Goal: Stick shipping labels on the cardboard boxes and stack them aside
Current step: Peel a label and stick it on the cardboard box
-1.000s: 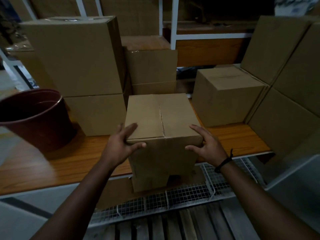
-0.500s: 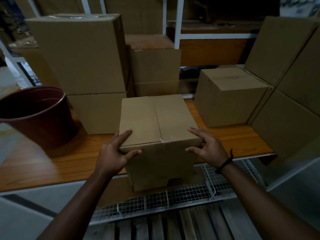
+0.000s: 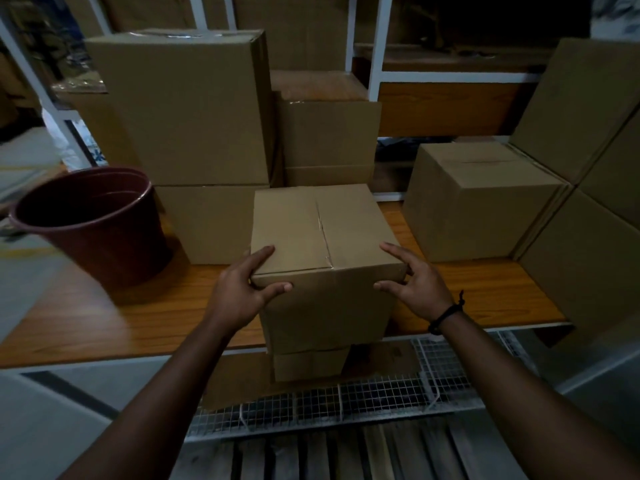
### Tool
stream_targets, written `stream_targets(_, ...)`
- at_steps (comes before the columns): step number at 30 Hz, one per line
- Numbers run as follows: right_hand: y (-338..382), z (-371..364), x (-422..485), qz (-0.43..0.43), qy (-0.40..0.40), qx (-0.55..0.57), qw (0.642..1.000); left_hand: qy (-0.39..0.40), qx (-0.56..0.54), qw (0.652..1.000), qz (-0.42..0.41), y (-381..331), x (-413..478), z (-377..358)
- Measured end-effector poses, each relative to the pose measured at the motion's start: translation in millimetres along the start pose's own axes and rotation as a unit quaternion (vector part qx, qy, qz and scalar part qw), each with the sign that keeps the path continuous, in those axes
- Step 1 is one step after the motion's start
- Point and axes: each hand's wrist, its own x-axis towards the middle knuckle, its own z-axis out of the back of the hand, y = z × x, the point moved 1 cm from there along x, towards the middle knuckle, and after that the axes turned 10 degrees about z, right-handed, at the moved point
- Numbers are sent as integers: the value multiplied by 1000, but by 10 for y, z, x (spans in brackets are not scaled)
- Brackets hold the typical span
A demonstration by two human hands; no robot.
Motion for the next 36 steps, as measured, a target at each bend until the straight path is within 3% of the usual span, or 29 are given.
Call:
stream_targets(13,-49,-13,48,-42,8,24,999,30,-10,999,13,36,156,-10)
stream_targets(22,375,100,155,32,23,-73,997,31,-136,989,37,157,-8,112)
stream_targets(32,241,-29,-74,-23,14,-25,999,36,-98,994,11,106,-59,133)
stream_targets(36,372,120,36,-25,13,-24,999,1,-109,994,7,3,5,203)
